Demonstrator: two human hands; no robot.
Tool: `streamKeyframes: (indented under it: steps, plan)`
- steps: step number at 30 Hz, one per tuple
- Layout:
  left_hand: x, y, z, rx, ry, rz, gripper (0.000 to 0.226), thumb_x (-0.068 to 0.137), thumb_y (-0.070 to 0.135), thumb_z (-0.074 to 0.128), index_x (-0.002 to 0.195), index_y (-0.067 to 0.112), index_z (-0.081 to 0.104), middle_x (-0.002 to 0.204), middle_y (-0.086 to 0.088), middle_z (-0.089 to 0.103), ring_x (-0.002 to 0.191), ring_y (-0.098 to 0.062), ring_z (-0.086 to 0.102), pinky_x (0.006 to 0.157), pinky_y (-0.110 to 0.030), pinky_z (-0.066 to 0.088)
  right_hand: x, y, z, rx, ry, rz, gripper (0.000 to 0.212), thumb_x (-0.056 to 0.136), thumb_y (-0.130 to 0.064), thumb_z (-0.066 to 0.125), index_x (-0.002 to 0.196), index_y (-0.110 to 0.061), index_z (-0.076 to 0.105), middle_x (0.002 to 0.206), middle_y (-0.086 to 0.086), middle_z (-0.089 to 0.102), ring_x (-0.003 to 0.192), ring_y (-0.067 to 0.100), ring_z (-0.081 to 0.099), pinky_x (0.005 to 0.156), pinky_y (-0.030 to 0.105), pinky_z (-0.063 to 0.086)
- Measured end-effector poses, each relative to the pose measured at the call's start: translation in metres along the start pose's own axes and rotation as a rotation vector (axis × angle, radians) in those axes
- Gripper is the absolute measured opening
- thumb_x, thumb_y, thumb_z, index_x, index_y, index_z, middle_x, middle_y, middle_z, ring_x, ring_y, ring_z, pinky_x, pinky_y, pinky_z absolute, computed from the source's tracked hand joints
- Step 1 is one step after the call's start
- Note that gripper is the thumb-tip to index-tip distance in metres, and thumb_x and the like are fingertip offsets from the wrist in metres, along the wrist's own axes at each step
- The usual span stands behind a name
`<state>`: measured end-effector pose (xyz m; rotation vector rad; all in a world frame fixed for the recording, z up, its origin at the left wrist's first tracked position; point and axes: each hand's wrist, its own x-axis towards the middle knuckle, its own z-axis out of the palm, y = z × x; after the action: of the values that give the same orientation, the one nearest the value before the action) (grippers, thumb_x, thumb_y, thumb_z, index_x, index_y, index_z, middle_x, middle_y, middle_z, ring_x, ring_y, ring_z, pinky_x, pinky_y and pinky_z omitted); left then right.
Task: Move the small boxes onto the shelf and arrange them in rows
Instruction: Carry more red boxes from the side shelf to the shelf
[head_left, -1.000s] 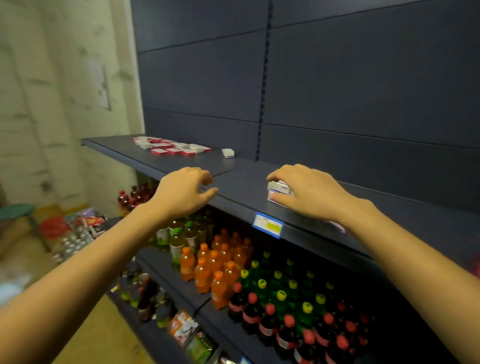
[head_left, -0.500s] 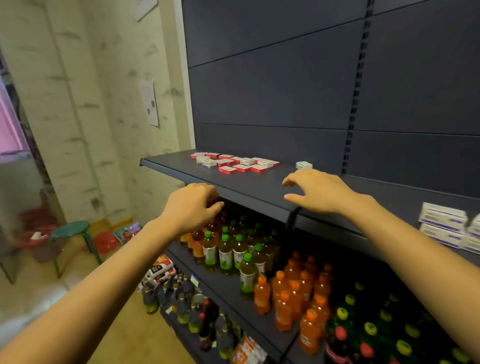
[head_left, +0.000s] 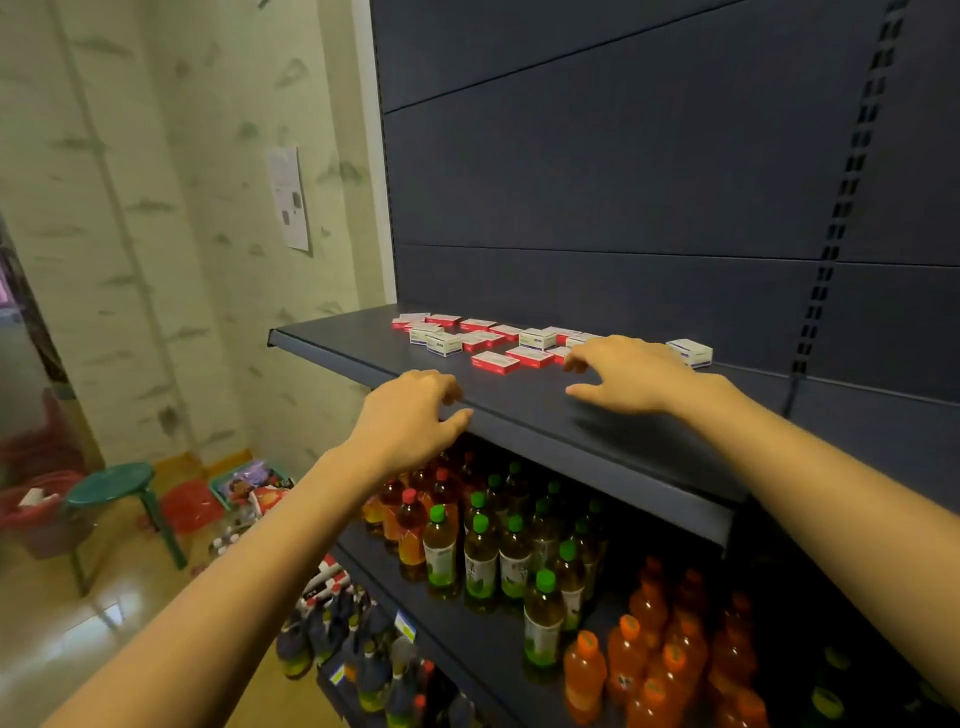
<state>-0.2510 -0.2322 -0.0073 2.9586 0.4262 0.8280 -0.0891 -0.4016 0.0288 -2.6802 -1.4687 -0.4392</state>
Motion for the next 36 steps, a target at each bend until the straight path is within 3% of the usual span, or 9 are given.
streamKeyframes:
  steps: [15,22,26,29,36]
  plan:
    - [0.155,-0.083,0.078,-0.035,-0.297,0.204,0.043,0.091,0.026,0.051,0.132,0.015,0.043,0.137,-0.006,0.047,0.125,-0.022,0.043,0.103,-0.040,0.039,0.138,0.034,0.038,-0.059,-0.106,0.136,0.041,0.091,-0.042,0.048,0.129,-0.027,0.047,0.132,-0.003,0.051,0.120,0.021,0.048,0.081,0.033,0.039]
    - [0.219,-0.104,0.109,-0.089,-0.514,0.429,0.050,0.089,0.027,0.056,0.135,0.013,0.041,0.140,-0.006,0.044,0.127,-0.020,0.041,0.105,-0.030,0.031,0.156,0.035,0.048,-0.015,-0.146,0.277,0.043,0.090,-0.045,0.048,0.130,-0.029,0.045,0.133,-0.006,0.051,0.119,0.018,0.048,0.081,0.033,0.039]
    - [0.242,-0.115,0.117,-0.204,-0.663,0.553,0.047,0.088,0.028,0.058,0.131,0.018,0.045,0.137,-0.002,0.047,0.121,-0.014,0.044,0.098,-0.021,0.032,0.164,0.027,0.053,-0.028,-0.185,0.365,0.044,0.090,-0.047,0.048,0.129,-0.027,0.046,0.134,-0.005,0.050,0.119,0.019,0.049,0.084,0.035,0.041]
    - [0.252,-0.125,0.122,-0.271,-0.631,0.632,0.043,0.085,0.032,0.061,0.125,0.021,0.049,0.131,0.002,0.050,0.110,-0.008,0.045,0.092,-0.019,0.035,0.172,0.020,0.059,-0.028,-0.204,0.418,0.046,0.088,-0.048,0.052,0.128,-0.025,0.048,0.134,-0.004,0.050,0.119,0.019,0.049,0.085,0.036,0.042]
    - [0.266,-0.164,0.113,-0.410,-0.350,0.689,0.042,0.080,0.037,0.066,0.117,0.020,0.055,0.117,0.003,0.057,0.096,-0.007,0.048,0.083,-0.020,0.038,0.189,0.006,0.085,-0.005,-0.234,0.502,0.050,0.086,-0.050,0.054,0.126,-0.019,0.051,0.134,0.002,0.042,0.124,0.021,0.038,0.099,0.039,0.040]
